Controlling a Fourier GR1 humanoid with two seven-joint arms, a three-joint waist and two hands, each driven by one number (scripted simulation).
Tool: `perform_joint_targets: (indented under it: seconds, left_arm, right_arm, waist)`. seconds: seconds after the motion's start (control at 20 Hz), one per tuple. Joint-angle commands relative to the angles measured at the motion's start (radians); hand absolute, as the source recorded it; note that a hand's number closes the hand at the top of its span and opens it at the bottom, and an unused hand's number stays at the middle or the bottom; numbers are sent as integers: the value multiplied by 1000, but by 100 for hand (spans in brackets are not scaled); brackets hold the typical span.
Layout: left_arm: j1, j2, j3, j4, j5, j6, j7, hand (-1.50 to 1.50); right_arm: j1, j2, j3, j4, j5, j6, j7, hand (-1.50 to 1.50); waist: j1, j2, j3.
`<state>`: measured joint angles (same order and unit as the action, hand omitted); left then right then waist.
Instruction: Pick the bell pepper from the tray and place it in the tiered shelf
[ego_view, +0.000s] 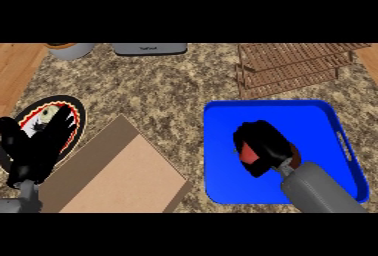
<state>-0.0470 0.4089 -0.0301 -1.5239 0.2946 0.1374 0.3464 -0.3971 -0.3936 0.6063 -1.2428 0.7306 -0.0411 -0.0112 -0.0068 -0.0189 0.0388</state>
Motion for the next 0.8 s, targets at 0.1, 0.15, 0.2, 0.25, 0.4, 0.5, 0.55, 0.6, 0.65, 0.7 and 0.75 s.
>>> perform_joint_targets:
  seconds: [0.1,0.15,0.2,0.25,0.4,0.5,0.55,0.6,0.65,0.7,0.75]
  left_arm:
    - [53,-57,-29,54,14,-4,9,0]
    - [53,-71,-22,74,9,12,-8,0]
    - [115,-57,-17,53,28,-34,-36,0]
    - [110,-65,-30,35,15,-12,-9,0]
    - [129,-73,-44,6,-2,8,-20,0]
    - [144,-58,-17,26,10,1,-29,0]
    - [152,-46,-12,-7,20,-2,-6,0]
    - [153,-60,-22,-35,18,21,12,0]
    - [170,-59,-5,-9,29,-1,-25,0]
    - [175,-35,8,-13,28,-11,-18,0]
    - [170,-50,-7,-44,17,18,2,0]
  right_arm:
    - [73,-91,-125,-62,-234,194,-43,150]
    - [75,-79,-164,-108,-276,180,-45,150]
    - [83,-60,-177,-132,-300,186,-21,150]
    - [87,-91,-193,-182,-303,189,-18,150]
    - [50,-101,-264,-308,-356,185,10,150]
    - [41,-169,-324,-378,-386,211,25,150]
    - [15,-161,-358,-423,-405,203,64,150]
    - [-7,-172,-390,-455,-431,222,111,150]
    - [-16,-186,-426,-481,-456,228,133,150]
    - [42,-210,-448,-526,-473,226,143,150]
    - [16,-212,-475,-553,-494,238,199,150]
  waist:
    - [-28,19,-40]
    - [-35,18,-41]
    - [-20,14,-41]
    - [-31,12,-41]
    - [-54,8,-42]
    - [-75,7,-44]
    - [-67,3,-43]
    - [-71,0,-43]
    - [-75,2,-45]
    - [-85,1,-43]
    - [-74,2,-42]
